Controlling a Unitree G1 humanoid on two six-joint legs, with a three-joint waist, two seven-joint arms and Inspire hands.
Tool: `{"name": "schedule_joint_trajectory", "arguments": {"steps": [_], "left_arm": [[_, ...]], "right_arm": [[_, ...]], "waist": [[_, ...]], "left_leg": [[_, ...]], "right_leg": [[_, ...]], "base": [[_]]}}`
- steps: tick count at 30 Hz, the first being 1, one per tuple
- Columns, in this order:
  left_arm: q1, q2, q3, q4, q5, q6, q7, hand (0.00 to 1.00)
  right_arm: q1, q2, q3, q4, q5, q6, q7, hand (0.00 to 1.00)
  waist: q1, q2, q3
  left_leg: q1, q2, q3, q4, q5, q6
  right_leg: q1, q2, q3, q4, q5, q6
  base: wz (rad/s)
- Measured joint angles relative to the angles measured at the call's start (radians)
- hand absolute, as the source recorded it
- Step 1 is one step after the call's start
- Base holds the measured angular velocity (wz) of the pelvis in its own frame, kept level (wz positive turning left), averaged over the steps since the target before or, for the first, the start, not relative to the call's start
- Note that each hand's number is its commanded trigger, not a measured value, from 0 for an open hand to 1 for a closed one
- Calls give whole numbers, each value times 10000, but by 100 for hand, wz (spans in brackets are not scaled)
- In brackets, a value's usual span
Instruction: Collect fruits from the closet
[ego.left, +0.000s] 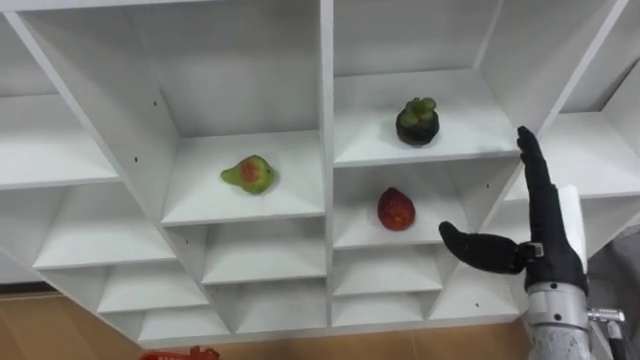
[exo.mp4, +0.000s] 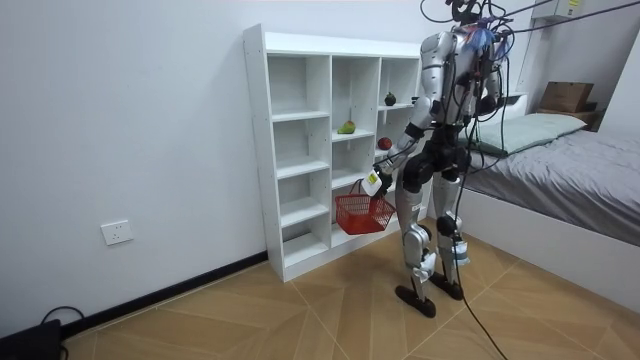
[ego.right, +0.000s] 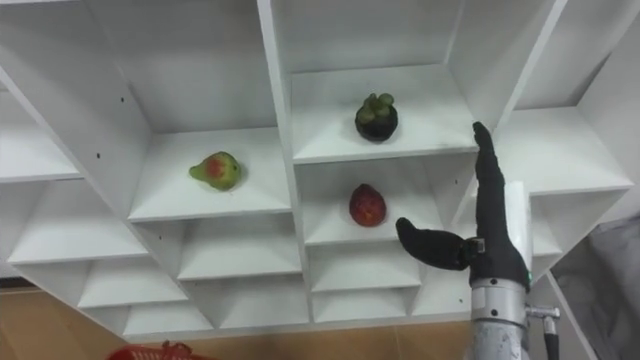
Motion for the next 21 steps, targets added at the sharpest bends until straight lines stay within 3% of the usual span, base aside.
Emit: {"name": "schedule_joint_trajectory", "arguments": {"steps": [5, 13, 21], "left_arm": [[-4, -4, -25, -4, -2, -10, 8, 100], [-209, -45, 14, 8, 12, -32, -3, 100], [-381, -11, -1, 577, 34, -39, 35, 100]], "right_arm": [[-32, -41, 80, -190, -7, -306, -451, 0], [-48, -172, 183, -315, -418, -311, -749, 0], [-1219, -610, 345, -309, -348, -311, -1184, 0]], "waist": [[15, -1, 10], [234, -25, 18], [275, -318, 118]], "left_leg": [[2, 3, 3, 0, 2, 0], [-33, 1, -39, -6, 3, 1], [-37, -6, -176, 18, 27, -12]], "right_leg": [[0, 3, 3, 0, 8, 0], [-22, 3, -4, -3, 9, 0], [37, -7, -174, -18, 16, -8]], "base": [[0], [0], [5]]}}
